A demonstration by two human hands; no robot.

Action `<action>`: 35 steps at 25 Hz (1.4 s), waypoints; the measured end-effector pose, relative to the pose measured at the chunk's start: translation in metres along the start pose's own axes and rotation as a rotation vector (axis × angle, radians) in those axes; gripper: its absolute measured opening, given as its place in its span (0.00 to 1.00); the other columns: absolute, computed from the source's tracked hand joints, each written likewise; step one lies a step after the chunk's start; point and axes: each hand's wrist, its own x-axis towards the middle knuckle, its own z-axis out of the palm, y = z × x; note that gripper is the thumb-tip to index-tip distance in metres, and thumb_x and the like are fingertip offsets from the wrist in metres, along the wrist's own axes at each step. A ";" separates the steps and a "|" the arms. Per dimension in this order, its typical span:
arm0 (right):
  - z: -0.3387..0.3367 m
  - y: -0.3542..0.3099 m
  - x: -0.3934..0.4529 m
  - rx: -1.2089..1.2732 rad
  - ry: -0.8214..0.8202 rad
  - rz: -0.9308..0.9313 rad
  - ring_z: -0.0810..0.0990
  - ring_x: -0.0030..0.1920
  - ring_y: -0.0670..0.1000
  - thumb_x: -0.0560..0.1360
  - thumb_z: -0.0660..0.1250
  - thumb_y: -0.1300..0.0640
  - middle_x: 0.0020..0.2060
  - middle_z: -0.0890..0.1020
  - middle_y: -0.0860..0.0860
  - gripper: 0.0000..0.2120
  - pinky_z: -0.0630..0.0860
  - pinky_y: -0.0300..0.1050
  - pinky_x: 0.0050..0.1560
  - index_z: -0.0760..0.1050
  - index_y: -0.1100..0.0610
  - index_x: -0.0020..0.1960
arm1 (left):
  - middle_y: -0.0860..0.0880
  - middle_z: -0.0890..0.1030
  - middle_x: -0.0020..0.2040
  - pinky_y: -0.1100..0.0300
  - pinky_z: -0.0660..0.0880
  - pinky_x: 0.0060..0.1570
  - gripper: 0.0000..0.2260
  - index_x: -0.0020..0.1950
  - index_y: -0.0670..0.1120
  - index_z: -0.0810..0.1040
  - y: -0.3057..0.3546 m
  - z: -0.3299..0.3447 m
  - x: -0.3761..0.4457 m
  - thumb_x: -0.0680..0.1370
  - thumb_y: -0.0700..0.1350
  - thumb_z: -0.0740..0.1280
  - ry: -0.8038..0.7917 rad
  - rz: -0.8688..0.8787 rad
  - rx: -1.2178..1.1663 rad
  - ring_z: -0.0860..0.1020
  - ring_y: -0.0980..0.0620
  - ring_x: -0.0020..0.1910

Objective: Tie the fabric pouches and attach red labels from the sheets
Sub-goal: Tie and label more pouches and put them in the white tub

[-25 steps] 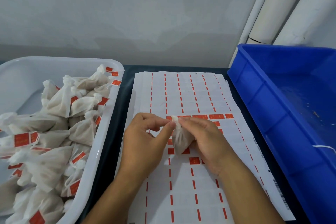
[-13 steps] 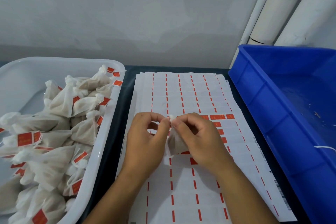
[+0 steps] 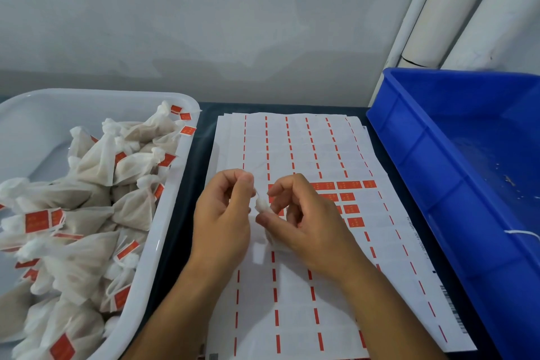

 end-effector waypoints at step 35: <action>-0.014 0.045 0.014 0.027 0.587 0.253 0.82 0.46 0.39 0.79 0.71 0.44 0.52 0.81 0.40 0.08 0.74 0.25 0.38 0.72 0.40 0.54 | 0.58 0.73 0.65 0.55 0.80 0.47 0.40 0.74 0.66 0.60 -0.025 -0.023 0.012 0.69 0.57 0.80 -0.034 -0.024 0.842 0.73 0.59 0.46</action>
